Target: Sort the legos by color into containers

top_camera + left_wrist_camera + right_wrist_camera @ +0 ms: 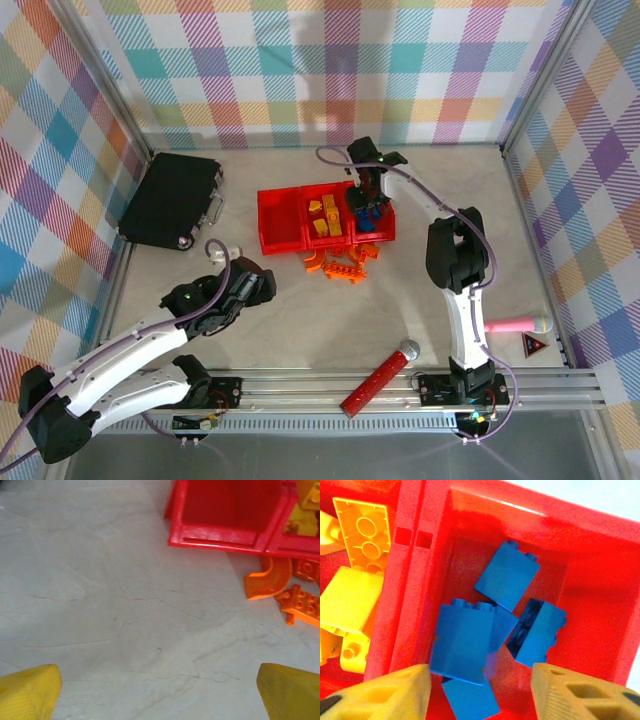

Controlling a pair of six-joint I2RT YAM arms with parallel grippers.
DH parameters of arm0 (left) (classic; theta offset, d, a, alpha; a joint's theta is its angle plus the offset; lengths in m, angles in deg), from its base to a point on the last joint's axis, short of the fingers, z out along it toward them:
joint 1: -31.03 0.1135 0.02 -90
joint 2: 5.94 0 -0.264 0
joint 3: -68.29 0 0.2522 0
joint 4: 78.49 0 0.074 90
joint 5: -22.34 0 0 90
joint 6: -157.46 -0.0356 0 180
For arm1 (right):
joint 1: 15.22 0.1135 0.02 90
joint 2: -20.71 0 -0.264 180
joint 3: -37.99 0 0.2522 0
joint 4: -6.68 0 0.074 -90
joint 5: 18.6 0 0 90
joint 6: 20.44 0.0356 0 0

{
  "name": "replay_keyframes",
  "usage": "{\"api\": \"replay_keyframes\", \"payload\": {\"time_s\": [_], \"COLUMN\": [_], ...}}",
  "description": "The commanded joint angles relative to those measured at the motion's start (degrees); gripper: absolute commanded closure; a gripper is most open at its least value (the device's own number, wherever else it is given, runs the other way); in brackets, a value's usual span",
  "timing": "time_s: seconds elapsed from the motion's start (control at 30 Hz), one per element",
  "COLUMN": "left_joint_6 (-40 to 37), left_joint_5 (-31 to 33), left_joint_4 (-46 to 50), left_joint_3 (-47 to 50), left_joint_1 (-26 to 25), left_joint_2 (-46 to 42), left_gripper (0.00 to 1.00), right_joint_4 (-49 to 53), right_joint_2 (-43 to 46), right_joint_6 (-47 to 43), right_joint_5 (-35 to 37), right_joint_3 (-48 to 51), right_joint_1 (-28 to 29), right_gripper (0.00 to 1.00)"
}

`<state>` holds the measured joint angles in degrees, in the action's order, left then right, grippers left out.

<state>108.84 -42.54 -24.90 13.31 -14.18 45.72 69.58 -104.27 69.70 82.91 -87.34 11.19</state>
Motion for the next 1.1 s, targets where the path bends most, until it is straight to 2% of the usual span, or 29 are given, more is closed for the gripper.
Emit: {"api": "replay_keyframes", "payload": {"time_s": [0.0, 0.1, 0.2, 0.3, 0.4, 0.47, 0.57, 0.67, 0.73, 0.87, 0.93, 1.07], "left_joint_6": [-4.9, -11.2, -20.4, -33.7, -44.3, -50.6, -61.6, -69.3, -76.3, -93.2, -99.8, -106.5], "left_joint_5": [-4.2, -7.4, -11.6, -24.4, -32.1, -34.7, -36.9, -37.1, -38.7, -35.2, -32.5, -30.7], "left_joint_4": [-5.3, -9.0, -12.5, -15.4, -15.3, -14.9, -12.1, -12.9, -8.5, 7.7, 9.4, 9.1], "left_joint_3": [0.0, -0.7, -2.5, -4.3, -7.1, -9.5, -15.6, -20.1, -23.8, -36.2, -39.3, -44.6], "left_joint_1": [0.3, -0.8, -2.9, -4.1, -6.1, -6.6, -6.7, -6.7, -5.9, -4.5, -3.9, -3.1], "left_joint_2": [2.0, 6.4, 11.7, 17.5, 22.6, 25.0, 29.4, 32.8, 35.9, 46.3, 49.5, 54.2], "left_gripper": [0.0, 0.0, 0.0, 0.0, 0.0, 0.0, 0.0, 0.0, 0.0, 0.0, 0.0, 0.03], "right_joint_4": [1.6, 2.9, 1.1, -3.0, -5.9, -7.1, -8.2, -9.3, -9.6, -11.0, -12.0, -12.0], "right_joint_2": [2.0, 4.0, 9.4, 17.3, 25.1, 29.6, 36.2, 41.9, 45.8, 54.2, 57.7, 61.2], "right_joint_6": [-0.3, 0.3, 1.3, 3.3, 5.6, 6.6, 8.2, 10.1, 11.4, 13.3, 14.6, 15.7], "right_joint_5": [0.0, -0.7, -1.0, -1.7, -3.3, -4.1, -5.0, -5.8, -6.0, -5.8, -5.4, -6.1], "right_joint_3": [-1.9, -1.5, 3.9, 12.5, 20.8, 25.7, 32.8, 39.1, 43.2, 51.8, 55.3, 59.7], "right_joint_1": [-0.4, -0.4, -0.4, -0.9, -2.1, -3.0, -4.2, -5.0, -5.2, -5.6, -6.0, -6.7], "right_gripper": [0.36, 0.35, 0.33, 0.31, 0.31, 0.3, 0.3, 0.29, 0.28, 0.27, 0.26, 0.25]}}
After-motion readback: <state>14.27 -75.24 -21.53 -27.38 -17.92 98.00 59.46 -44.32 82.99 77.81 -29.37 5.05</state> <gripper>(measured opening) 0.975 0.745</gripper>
